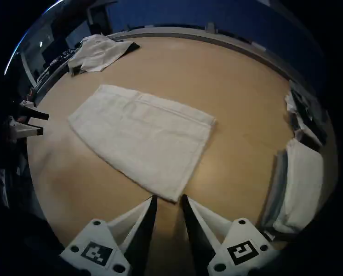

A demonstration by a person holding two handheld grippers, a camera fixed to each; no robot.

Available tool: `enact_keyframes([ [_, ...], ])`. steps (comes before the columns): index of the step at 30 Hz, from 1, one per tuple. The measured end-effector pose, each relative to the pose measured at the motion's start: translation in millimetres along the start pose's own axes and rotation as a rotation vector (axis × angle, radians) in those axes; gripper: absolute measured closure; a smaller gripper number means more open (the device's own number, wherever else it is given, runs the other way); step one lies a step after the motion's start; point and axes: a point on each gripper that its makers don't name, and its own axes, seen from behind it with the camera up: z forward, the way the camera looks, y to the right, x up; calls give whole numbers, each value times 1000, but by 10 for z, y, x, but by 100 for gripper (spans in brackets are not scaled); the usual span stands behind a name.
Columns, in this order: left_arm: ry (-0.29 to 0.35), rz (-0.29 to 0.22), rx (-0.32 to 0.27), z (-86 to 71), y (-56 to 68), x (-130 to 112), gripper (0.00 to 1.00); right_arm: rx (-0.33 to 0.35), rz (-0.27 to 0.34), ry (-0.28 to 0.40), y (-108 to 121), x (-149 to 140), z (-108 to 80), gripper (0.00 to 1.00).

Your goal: Fold towel

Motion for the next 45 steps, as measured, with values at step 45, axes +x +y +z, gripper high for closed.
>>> enact_keyframes([
  [45, 25, -1, -10, -60, -38, 81, 4, -20, -113, 133, -176, 714, -286, 98],
])
